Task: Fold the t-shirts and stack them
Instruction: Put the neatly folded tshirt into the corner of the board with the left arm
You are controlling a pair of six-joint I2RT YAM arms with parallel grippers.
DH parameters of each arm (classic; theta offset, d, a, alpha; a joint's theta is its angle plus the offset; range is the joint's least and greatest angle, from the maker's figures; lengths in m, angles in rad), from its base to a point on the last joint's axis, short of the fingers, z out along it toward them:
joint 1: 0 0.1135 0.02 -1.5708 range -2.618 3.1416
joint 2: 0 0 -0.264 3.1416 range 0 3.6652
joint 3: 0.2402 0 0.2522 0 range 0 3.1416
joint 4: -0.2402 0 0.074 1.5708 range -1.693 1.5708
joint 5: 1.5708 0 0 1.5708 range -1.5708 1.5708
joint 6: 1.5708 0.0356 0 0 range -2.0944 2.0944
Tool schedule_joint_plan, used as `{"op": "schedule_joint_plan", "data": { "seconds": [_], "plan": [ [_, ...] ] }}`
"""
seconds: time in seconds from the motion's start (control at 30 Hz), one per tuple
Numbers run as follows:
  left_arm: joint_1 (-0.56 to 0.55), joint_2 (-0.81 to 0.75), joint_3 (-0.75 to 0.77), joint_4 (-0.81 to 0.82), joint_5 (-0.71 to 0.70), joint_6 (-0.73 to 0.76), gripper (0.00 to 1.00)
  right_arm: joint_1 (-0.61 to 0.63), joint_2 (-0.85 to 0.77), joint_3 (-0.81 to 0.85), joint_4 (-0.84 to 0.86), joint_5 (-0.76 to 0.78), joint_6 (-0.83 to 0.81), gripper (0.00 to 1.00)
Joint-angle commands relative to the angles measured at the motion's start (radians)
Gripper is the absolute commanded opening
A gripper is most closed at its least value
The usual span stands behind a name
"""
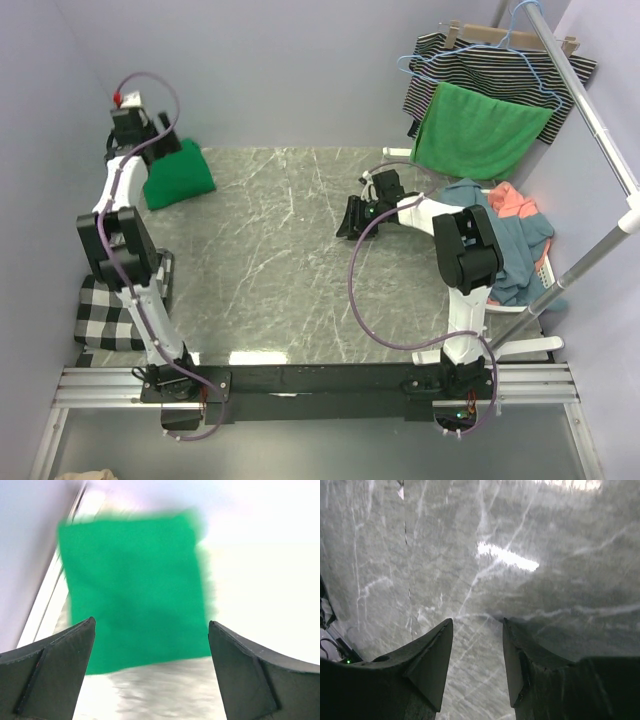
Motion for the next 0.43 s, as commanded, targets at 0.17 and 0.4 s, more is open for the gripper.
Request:
{"op": "schedule_joint_plan", "data": {
  "seconds": [0.17, 0.4],
  "plan": [
    [-0.219, -0.413, -0.34, 0.085, -0.074, -0.107, 0.99, 0.003, -0.172, -0.064, 0.03, 0.081, 0.004, 0.52],
    [-0.427, -0.796, -0.754, 0.271, -0.125, -0.17, 1.0, 0.072, -0.416, -0.167, 0.058, 0.6, -0.056, 0.73]
  ]
}}
